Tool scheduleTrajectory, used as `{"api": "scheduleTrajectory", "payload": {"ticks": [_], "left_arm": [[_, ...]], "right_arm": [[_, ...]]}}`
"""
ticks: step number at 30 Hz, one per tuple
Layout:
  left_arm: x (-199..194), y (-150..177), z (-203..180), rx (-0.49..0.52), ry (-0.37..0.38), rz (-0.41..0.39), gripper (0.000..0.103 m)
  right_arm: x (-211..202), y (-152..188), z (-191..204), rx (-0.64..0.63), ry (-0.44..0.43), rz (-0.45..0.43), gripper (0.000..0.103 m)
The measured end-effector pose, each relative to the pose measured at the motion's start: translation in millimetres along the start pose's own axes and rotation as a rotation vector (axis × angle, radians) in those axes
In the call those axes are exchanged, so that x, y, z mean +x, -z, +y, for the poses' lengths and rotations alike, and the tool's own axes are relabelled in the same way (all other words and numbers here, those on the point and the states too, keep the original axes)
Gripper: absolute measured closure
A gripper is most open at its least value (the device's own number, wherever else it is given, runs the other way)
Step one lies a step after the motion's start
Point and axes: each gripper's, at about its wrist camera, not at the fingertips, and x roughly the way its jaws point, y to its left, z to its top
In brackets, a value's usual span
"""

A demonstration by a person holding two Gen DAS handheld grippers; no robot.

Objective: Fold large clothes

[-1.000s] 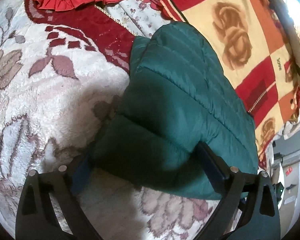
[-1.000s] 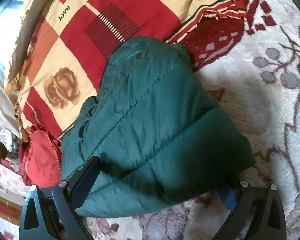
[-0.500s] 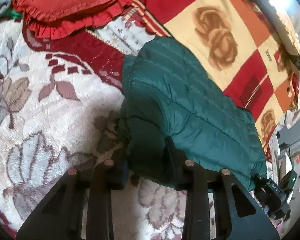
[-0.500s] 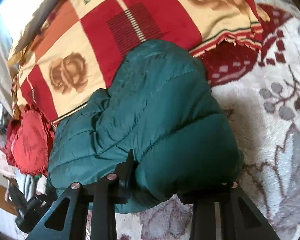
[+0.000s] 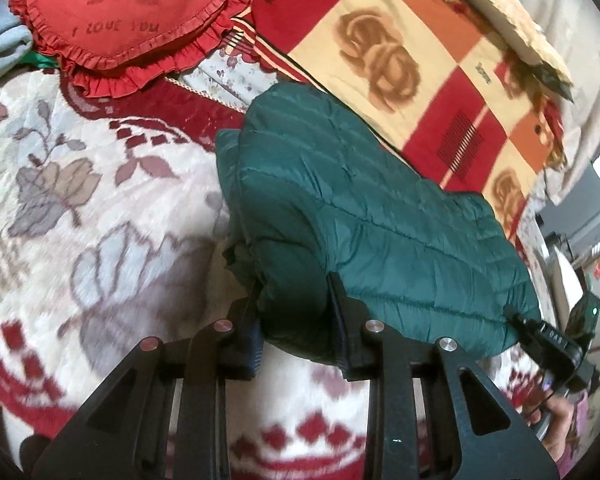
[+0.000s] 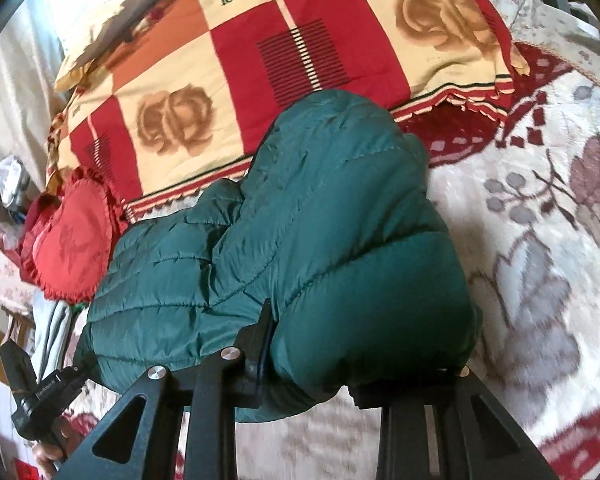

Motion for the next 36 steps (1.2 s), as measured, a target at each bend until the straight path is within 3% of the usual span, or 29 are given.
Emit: {"api": "scheduleTrajectory", "payload": {"ticks": [6,10,12,14,16,17,23,29,32,36], "left_arm": [[-25.1,32.9,7.1,0.010,0.010,0.024,0.076],[-17.8,51.2,13.3,0.018,-0.022,0.045,0.075],[-12.3,57.6,15.5,0.023,-0.047,0.043,0.072],[-8.7,60.3,16.0,0.035,-0.073,0.045,0.066],[-10.3,61.2,17.9,0.044,-0.104,0.044,0.052],[-12.2,61.4,18.9,0.048,-0.113,0.045,0.050],[-42.5,60.8,16.1,0.107,-0.194,-0.005,0.048],[-62.5,58.0,-11.0,0.176,-0.196,-0.056,0.048],[-56.0,51.9,-30.0,0.204,-0.179,-0.059,0.048],[-34.9,40.7,-55.5,0.225,-0.171,-0.065,0.048]], "right_arm": [[-23.0,35.4,0.3,-0.018,0.008,0.036,0.075],[-20.0,50.4,-6.6,0.006,0.028,0.058,0.073],[-12.0,53.4,-11.1,0.027,0.059,0.083,0.063],[-8.4,54.5,-14.4,0.039,0.088,0.098,0.040],[-10.4,55.3,-17.4,0.034,0.112,0.106,0.033],[-12.9,55.4,-17.5,0.022,0.129,0.112,0.030],[-38.9,61.5,-15.1,-0.054,0.207,0.135,0.028],[-77.6,59.4,0.8,-0.157,0.276,0.063,0.028],[-84.2,51.9,21.2,-0.225,0.261,0.032,0.028],[-57.0,42.0,64.6,-0.352,0.222,0.023,0.028]]}}
